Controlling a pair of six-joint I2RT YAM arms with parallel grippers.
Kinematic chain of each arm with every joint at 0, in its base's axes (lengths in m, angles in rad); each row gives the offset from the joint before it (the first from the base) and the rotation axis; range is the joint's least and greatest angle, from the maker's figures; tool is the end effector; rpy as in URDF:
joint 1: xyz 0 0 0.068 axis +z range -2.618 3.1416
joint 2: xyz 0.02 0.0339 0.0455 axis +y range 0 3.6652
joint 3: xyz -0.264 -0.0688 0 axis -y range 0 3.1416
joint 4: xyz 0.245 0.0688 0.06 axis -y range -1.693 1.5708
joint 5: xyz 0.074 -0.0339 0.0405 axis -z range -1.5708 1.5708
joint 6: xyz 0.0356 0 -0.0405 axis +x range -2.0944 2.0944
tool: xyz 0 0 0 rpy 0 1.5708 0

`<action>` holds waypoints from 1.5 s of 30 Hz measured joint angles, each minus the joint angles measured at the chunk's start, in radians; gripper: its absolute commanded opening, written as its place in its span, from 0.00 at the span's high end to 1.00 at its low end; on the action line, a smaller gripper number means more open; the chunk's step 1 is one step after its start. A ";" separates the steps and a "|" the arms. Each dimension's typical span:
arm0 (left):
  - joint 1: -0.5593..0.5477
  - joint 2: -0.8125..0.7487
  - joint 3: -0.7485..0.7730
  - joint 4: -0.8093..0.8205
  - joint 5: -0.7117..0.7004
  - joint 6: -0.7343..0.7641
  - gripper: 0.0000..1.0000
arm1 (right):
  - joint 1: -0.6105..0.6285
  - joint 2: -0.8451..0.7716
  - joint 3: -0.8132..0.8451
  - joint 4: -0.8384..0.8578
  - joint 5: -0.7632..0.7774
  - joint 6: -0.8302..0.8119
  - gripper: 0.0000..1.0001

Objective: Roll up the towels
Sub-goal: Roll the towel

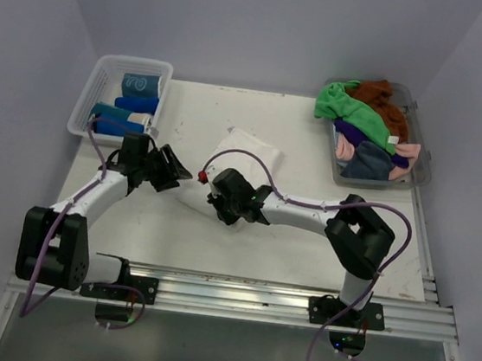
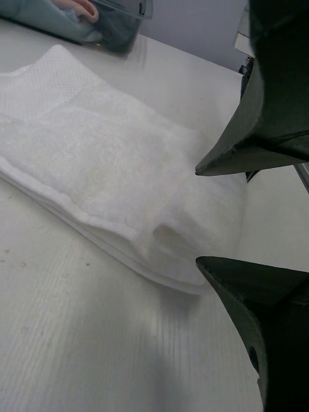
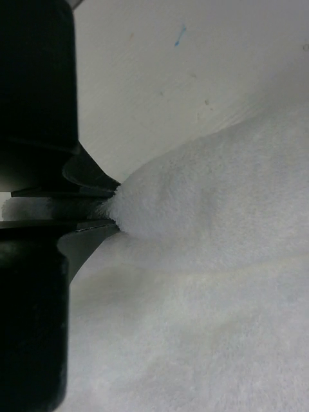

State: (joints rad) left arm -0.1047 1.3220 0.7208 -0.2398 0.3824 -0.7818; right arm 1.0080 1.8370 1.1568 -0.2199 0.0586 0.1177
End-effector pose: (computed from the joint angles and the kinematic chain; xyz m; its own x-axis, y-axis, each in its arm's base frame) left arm 0.2595 -0.0406 0.2005 -0.7687 -0.5765 -0.2772 -0.2778 0.6912 -0.6671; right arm 0.2076 0.3251 0.1749 -0.5120 -0.5918 -0.6226 -0.7701 0.6373 0.0274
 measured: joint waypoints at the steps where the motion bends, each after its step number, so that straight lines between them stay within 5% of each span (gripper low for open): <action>1: 0.019 -0.011 0.001 -0.017 0.004 0.004 0.44 | -0.011 0.001 0.009 -0.015 -0.031 0.011 1.00; 9: 0.132 -0.055 0.069 -0.169 0.013 0.093 0.38 | -0.103 0.097 0.148 -0.151 -0.361 0.110 1.00; 16: 0.130 -0.082 0.020 -0.240 0.060 0.143 0.05 | -0.183 0.158 0.169 -0.142 -0.595 0.209 1.00; 25: 0.061 -0.096 -0.133 -0.150 0.098 0.061 0.04 | -0.192 0.186 0.169 -0.130 -0.720 0.265 1.00; 36: 0.036 -0.022 -0.208 0.068 0.075 -0.085 0.23 | -0.192 0.187 0.169 -0.131 -0.732 0.277 1.00; 39: 0.034 0.026 -0.200 0.082 0.056 -0.105 0.44 | -0.192 0.187 0.169 -0.132 -0.730 0.275 1.00; 41: 0.029 0.058 -0.185 0.075 0.043 -0.124 0.68 | -0.192 0.187 0.168 -0.132 -0.725 0.275 0.99; 45: 0.021 0.114 -0.121 0.019 0.036 -0.128 0.94 | -0.177 0.168 0.157 -0.123 -0.670 0.279 0.67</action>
State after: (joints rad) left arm -0.0837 1.4364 0.5999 -0.2207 0.4187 -0.9100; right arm 0.8310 2.0052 1.3136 -0.3431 -0.6117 0.3965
